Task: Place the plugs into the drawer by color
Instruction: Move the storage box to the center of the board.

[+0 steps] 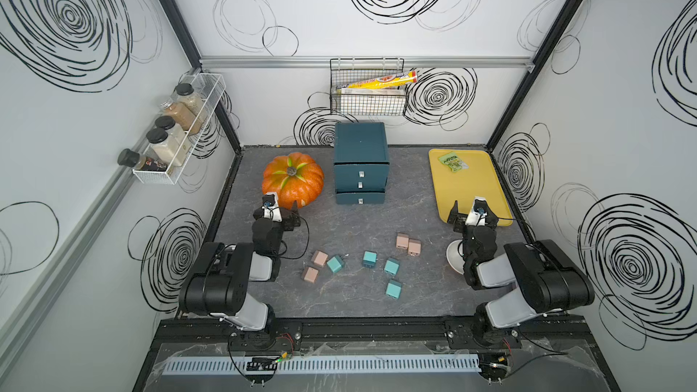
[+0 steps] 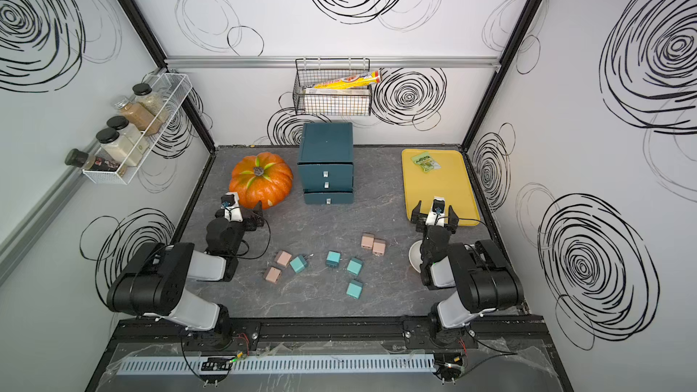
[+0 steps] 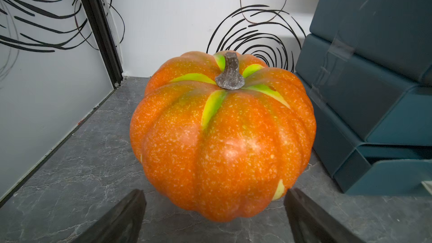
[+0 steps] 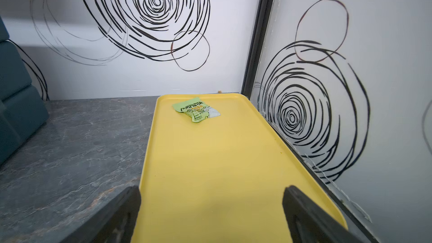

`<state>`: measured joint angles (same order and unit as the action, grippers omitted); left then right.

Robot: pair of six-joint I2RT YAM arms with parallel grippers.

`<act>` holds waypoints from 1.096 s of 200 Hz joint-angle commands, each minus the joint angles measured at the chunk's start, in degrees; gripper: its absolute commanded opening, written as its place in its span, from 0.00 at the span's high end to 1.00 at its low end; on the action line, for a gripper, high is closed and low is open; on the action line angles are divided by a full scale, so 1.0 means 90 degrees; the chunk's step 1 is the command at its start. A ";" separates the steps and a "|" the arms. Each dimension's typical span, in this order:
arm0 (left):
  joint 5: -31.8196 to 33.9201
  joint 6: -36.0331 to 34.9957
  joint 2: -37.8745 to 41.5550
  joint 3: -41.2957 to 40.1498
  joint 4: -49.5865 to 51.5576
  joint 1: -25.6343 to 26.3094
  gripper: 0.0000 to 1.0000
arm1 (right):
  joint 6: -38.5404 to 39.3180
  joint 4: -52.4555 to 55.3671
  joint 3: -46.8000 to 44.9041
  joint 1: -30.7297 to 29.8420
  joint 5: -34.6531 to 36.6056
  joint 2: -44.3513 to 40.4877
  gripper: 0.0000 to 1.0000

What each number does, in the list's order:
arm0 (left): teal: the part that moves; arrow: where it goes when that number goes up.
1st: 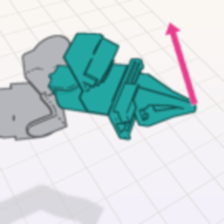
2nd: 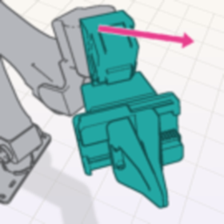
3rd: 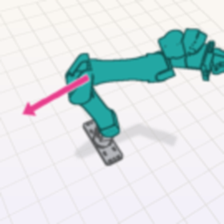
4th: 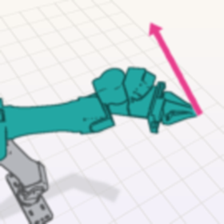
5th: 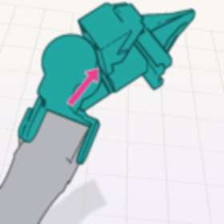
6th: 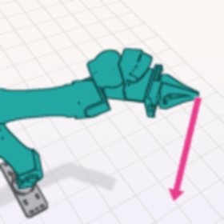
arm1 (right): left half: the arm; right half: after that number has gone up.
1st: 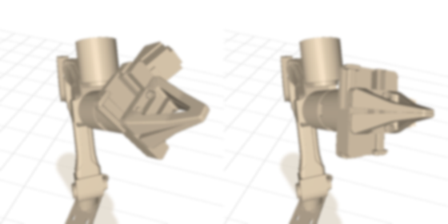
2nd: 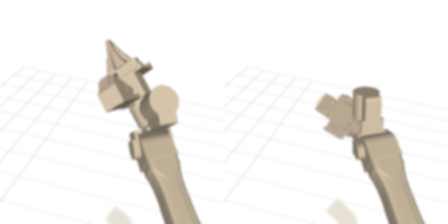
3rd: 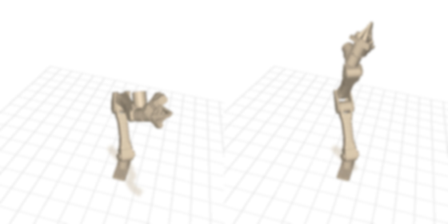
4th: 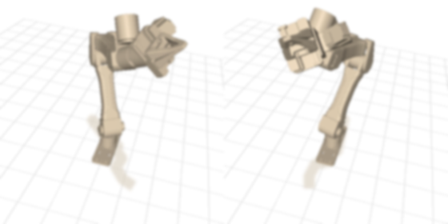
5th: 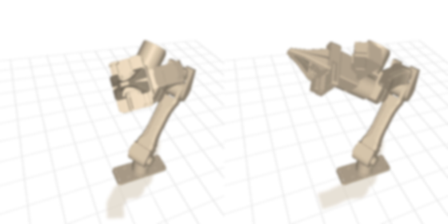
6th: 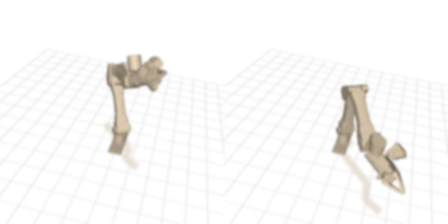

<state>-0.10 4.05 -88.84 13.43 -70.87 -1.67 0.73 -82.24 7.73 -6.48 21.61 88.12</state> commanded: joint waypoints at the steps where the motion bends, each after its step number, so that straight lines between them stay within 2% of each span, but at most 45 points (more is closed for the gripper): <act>1: -0.0052 -0.0048 -0.0011 0.0038 -0.0362 -0.0020 0.01 | -0.0119 -0.0018 0.0079 0.0078 -0.0079 0.0049 0.00; 148: -0.0065 -0.0049 -0.0009 0.0034 -0.0360 -0.0035 0.01 | -0.0169 0.0121 0.0108 0.0076 -0.0008 0.0005 0.00; 166: -0.0061 -0.0049 -0.0002 0.0023 -0.0377 -0.0035 0.01 | -0.0078 -0.0015 0.0022 0.0073 -0.0196 -0.0008 0.00; 181: -0.0255 -0.0125 0.0029 -0.0056 -0.0519 -0.0021 0.01 | -0.0009 -0.0132 -0.0071 0.0037 -0.0214 -0.0133 0.00; 205: -0.0176 -0.0112 0.0594 -0.0319 -0.0703 -0.0029 0.01 | -0.0006 0.0533 -0.0005 -0.0007 -0.0103 -0.0750 0.00; 219: 0.0147 -0.0119 0.1201 -0.0127 0.0265 0.0099 0.01 | -0.0015 0.1597 0.0333 -0.0064 0.0007 -0.1399 0.00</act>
<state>-0.99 3.84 -85.38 11.38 -71.20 -1.65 0.05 -78.37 7.57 -6.20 20.51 83.46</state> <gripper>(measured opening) 0.991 0.998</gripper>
